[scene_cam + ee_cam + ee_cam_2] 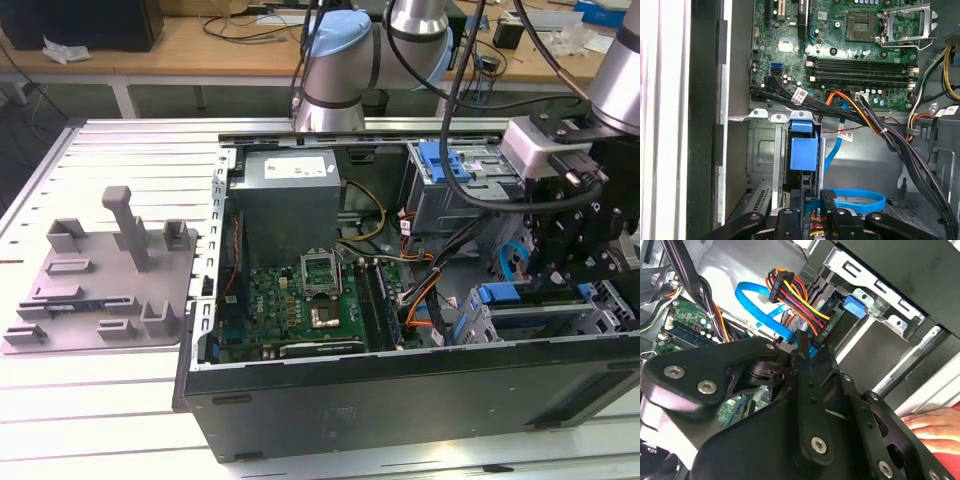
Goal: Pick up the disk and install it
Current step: 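Insert the second disk wire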
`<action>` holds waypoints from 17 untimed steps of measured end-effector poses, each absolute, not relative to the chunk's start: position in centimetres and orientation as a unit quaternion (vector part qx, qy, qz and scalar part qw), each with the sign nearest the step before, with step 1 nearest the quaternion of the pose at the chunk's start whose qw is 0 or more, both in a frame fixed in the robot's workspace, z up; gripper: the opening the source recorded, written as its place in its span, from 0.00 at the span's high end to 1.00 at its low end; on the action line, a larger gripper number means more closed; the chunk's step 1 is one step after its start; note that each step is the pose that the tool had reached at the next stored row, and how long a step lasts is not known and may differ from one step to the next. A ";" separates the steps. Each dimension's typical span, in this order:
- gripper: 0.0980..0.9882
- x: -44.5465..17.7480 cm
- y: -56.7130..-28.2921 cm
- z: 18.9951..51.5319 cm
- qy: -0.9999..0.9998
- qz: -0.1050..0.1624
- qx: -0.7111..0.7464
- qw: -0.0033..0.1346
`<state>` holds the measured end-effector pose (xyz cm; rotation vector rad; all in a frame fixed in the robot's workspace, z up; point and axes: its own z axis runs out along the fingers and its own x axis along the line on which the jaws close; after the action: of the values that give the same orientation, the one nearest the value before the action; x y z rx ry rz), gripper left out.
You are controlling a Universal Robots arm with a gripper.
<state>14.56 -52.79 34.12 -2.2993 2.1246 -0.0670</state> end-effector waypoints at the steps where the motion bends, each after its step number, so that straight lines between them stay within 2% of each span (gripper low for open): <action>1: 0.78 14.6 -52.8 34.3 0.679 -0.021 -0.734 0.005; 9: 0.78 14.5 -52.6 38.2 0.678 -0.024 -0.734 0.002; 10: 0.79 14.4 -52.5 38.8 0.678 -0.026 -0.734 0.000; 11: 0.87 14.4 -52.2 39.5 0.678 -0.029 -0.734 -0.003; 12: 0.99 14.3 -52.0 39.6 0.678 -0.031 -0.734 -0.005; 17: 0.99 14.3 -52.0 39.6 0.678 -0.033 -0.734 -0.006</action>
<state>14.29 -51.99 39.63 -2.3158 2.1388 -0.1036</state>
